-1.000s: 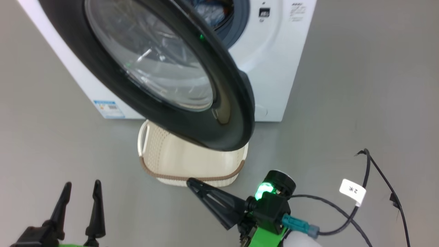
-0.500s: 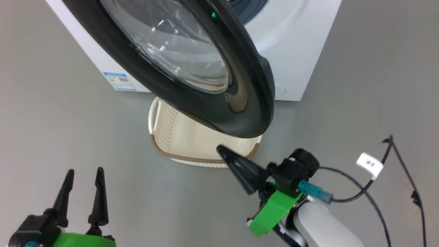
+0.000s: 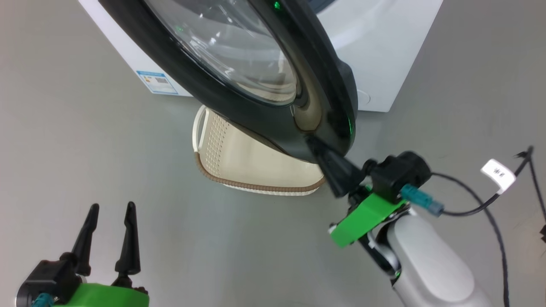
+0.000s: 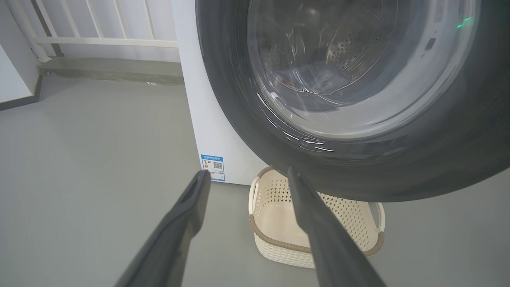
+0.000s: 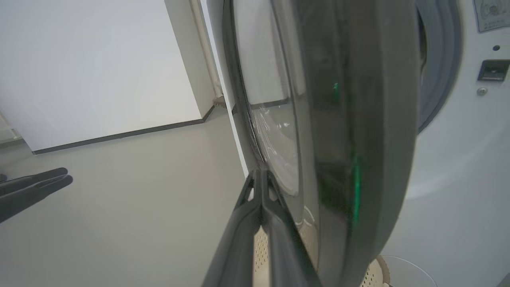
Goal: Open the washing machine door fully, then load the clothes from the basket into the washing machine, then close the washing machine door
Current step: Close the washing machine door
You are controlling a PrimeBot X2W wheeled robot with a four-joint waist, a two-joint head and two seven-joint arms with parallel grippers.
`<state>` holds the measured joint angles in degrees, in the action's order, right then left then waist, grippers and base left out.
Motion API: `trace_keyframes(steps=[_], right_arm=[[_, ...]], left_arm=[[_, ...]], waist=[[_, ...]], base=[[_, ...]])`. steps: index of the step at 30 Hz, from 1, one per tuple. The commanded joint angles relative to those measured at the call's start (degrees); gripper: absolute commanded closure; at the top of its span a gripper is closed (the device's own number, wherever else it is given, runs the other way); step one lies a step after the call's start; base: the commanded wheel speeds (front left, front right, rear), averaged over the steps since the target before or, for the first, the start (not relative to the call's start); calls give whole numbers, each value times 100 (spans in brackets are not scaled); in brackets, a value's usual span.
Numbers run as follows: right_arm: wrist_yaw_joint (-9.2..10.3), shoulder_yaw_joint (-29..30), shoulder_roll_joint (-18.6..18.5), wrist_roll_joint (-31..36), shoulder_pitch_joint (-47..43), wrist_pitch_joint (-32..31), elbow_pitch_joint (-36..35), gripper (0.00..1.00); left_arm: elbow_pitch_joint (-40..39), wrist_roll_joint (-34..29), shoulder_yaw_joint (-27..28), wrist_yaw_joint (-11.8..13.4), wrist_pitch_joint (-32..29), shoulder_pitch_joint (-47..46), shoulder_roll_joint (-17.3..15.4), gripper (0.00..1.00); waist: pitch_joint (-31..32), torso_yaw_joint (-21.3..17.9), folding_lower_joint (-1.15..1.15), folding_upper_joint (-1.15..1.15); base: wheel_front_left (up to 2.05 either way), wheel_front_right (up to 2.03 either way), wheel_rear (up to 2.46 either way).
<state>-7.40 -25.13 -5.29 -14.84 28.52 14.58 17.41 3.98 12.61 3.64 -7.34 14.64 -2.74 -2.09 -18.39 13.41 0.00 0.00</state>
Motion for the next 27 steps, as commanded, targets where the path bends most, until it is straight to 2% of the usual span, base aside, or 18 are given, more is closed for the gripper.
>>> trace_keyframes(steps=[1,15,27], right_arm=[[-9,-13,163,51,119,41,-108,100],[-9,833,145,254,1121,41,325,100],[-9,1788,4,368,2311,41,914,100]], left_arm=[[-98,70,165,-5,36,-174,-79,0],[-62,228,-37,-10,36,-419,-79,0],[-30,331,-450,-13,36,-762,-79,0]], waist=[[-67,14,0,0],[-482,58,0,0],[-887,321,0,0]], base=[[0,0,0],[0,0,0],[0,0,0]])
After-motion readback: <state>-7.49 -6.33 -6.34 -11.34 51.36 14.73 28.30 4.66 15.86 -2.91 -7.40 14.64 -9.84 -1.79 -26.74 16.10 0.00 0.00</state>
